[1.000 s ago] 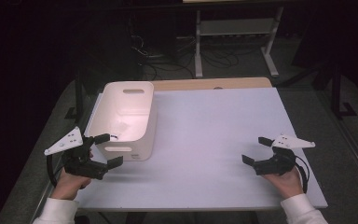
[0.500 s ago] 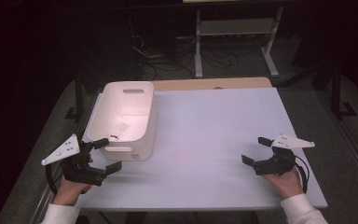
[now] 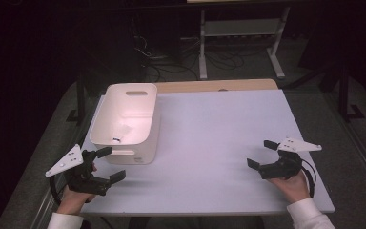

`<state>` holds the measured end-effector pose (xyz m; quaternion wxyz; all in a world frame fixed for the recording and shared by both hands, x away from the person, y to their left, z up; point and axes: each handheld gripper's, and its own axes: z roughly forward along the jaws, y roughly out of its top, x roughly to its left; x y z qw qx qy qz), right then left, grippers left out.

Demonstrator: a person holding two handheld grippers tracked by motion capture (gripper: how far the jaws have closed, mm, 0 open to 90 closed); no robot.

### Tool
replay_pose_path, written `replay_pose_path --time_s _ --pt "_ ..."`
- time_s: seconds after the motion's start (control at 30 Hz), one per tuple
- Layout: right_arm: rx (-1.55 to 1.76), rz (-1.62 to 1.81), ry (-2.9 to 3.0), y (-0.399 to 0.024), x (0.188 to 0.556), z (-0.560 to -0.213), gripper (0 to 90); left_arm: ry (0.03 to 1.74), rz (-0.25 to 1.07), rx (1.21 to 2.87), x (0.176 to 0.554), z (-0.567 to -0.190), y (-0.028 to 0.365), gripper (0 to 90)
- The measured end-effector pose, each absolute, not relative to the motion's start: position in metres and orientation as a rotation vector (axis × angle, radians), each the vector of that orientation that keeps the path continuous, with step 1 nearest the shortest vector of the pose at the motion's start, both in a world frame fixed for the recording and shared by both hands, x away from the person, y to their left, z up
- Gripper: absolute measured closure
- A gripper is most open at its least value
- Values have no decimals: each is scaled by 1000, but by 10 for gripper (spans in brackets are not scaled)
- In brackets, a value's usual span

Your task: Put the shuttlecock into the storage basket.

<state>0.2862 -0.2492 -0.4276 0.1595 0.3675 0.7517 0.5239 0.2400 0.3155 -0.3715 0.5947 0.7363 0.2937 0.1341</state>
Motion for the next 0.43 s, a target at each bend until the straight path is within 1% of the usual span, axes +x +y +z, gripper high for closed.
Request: replay_pose_path --time_s 0.43 --pt "1046 1497 2148 -250 286 -428 0 723 329 1687 236 -383 321 0"
